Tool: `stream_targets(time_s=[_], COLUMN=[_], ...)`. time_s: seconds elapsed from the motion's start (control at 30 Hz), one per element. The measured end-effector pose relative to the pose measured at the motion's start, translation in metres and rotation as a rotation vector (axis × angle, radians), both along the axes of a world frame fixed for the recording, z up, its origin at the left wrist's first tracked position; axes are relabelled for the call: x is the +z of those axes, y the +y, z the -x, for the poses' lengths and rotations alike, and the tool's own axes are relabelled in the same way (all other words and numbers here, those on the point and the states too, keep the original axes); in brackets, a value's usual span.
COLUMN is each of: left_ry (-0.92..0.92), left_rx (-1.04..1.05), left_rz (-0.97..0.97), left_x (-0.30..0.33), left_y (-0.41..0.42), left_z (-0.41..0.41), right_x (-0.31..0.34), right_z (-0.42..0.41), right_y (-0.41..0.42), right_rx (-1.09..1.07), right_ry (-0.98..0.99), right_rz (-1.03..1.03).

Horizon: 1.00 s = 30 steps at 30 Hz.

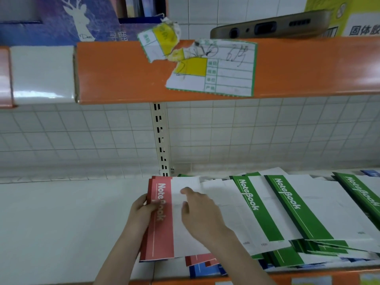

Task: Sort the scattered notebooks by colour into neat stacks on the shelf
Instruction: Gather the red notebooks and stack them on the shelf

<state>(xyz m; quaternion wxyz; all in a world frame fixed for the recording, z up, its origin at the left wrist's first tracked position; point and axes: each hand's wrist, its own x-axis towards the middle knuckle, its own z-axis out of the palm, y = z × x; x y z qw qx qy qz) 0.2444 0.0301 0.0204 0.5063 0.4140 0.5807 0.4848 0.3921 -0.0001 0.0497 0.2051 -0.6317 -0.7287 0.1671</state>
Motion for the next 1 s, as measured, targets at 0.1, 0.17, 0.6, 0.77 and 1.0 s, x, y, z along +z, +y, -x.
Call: stream_targets(time_s=[0.1, 0.17, 0.6, 0.77, 1.0], left_ry=[-0.015, -0.009, -0.005, -0.027, 0.001], left_rx=[0.019, 0.009, -0.005, 0.017, 0.056], left_rz=[0.023, 0.031, 0.042, 0.052, 0.082], left_x=[0.003, 0.004, 0.005, -0.004, -0.007], left_y=[0.003, 0.003, 0.005, 0.006, 0.01], left_z=[0.018, 0.027, 0.056, 0.062, 0.069], right_x=[-0.001, -0.001, -0.014, -0.018, -0.024], right_z=[-0.019, -0.026, -0.028, -0.046, -0.064], right_y=[0.006, 0.008, 0.021, 0.037, 0.053], right_rx=[-0.184, -0.242, -0.323, -0.468, -0.506], right_ry=[-0.276, -0.371, -0.386, -0.078, 0.269], right_rz=[0.143, 0.3, 0.298, 0.108, 0.049])
